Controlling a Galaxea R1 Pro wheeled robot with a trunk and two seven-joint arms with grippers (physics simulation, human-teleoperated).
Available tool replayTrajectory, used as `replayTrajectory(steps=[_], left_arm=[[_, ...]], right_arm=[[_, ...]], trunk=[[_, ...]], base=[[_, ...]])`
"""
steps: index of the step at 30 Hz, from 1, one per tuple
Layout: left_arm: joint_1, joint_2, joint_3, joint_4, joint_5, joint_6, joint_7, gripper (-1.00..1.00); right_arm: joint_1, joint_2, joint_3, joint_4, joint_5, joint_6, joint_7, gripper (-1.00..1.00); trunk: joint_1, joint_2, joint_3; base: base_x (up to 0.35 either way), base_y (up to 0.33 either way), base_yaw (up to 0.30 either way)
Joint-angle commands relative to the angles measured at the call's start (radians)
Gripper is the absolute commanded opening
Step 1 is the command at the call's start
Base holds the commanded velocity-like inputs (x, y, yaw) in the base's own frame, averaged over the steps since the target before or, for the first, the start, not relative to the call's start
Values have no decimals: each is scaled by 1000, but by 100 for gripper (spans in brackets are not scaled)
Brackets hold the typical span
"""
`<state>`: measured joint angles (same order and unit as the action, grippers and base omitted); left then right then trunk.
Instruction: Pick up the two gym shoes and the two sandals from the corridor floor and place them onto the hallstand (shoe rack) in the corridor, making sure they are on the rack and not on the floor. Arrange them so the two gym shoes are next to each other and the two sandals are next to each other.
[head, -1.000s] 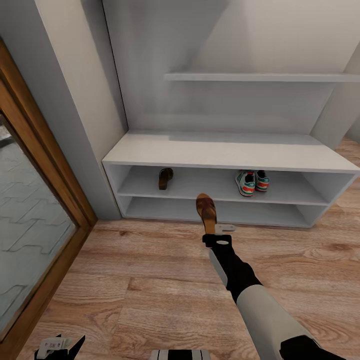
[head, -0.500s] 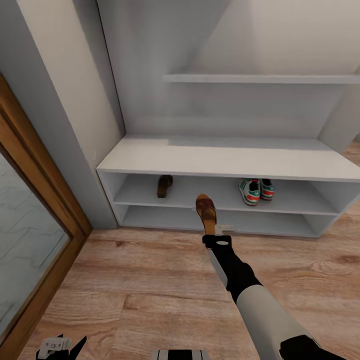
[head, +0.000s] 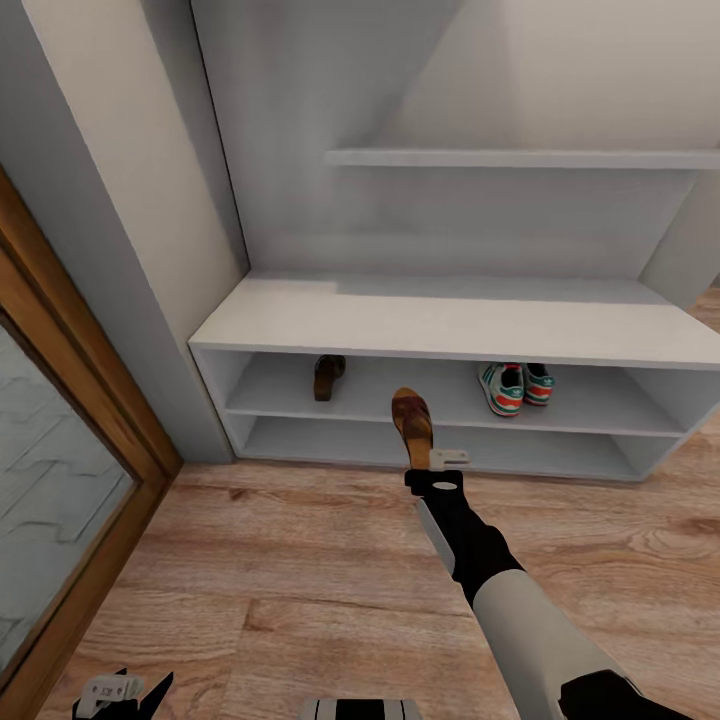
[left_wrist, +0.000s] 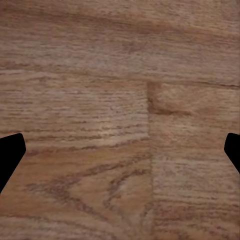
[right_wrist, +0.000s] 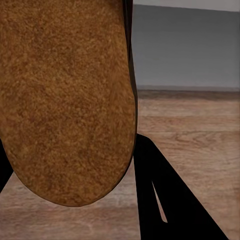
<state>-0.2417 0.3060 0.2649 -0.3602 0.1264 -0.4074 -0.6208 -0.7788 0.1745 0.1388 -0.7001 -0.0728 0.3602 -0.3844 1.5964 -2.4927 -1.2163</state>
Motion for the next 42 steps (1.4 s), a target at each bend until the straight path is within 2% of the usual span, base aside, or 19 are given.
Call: replayTrajectory(steps=[1,18,42], left_arm=[[-1,0,4,1,7,2,-10,100],[-1,-2,2,1,6,2,-10,100],[-1,-2,2,1,6,1,-11,100]], right_arm=[[0,0,3,-1,-11,3,-9,-100],[0,0,2,1,-13,2,-8,-100],[0,0,1,2,-12,2,-9,-100]], trunk=[[0,0,-1],[0,0,-2],[0,0,-28]], base=[[2,0,0],[0,0,8],[0,0,160]])
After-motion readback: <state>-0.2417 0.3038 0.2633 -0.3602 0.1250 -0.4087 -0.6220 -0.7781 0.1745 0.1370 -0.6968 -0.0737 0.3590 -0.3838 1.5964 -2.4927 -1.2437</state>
